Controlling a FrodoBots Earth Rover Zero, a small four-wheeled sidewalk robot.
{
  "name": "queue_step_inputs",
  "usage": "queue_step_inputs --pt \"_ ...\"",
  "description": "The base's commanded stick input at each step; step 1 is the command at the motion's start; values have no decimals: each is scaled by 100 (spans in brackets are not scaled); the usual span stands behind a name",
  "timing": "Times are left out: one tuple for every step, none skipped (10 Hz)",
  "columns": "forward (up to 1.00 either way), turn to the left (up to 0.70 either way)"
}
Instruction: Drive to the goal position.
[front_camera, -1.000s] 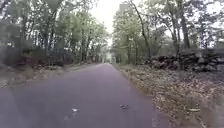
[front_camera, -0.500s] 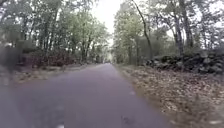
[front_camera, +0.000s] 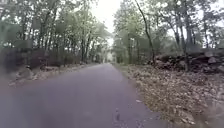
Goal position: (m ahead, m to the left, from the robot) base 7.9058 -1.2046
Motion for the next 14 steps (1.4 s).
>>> queue_step_inputs --pt "70 0" --pt "70 0" --pt "70 0" --pt "70 0" --pt "70 0" --pt "70 0" --pt "70 0" --pt "70 0" --pt "70 0" --pt "70 0" --pt "70 0" --pt "70 0" --pt "70 0" --pt "70 0"
